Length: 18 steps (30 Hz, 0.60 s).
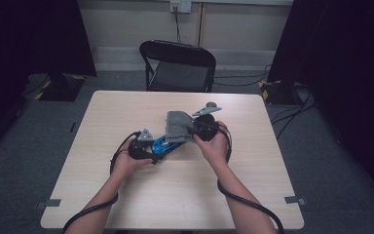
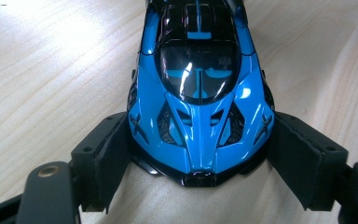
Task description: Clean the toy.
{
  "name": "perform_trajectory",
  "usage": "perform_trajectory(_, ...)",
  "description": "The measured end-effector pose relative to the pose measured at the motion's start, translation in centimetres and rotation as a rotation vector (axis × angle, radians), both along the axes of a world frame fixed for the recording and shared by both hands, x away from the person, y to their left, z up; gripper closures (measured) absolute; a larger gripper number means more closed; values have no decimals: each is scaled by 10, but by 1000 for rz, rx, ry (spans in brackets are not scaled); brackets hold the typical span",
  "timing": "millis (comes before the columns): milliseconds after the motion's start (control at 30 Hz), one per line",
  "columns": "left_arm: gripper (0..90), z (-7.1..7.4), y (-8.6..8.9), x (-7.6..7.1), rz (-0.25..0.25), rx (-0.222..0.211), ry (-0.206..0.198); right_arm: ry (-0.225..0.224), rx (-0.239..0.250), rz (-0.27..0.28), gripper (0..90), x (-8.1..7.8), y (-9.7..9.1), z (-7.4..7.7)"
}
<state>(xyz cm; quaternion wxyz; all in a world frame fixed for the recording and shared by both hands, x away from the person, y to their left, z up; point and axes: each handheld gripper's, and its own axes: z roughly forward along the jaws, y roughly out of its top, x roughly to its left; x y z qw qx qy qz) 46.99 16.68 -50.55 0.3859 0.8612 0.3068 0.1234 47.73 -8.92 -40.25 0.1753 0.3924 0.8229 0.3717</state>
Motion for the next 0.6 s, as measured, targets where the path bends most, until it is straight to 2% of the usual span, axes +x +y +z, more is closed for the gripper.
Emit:
perform_trajectory(133,230,0,0,0,4,-1,-5,5,-17,48,792,-3,27,-4)
perform_trajectory(267,230,0,0,0,3,-1,-5,13,-72,97,792,-7,49,-15)
perform_trajectory(600,230,0,0,0,-1,5,-5,53,-155,116,790,-9,71,-46)
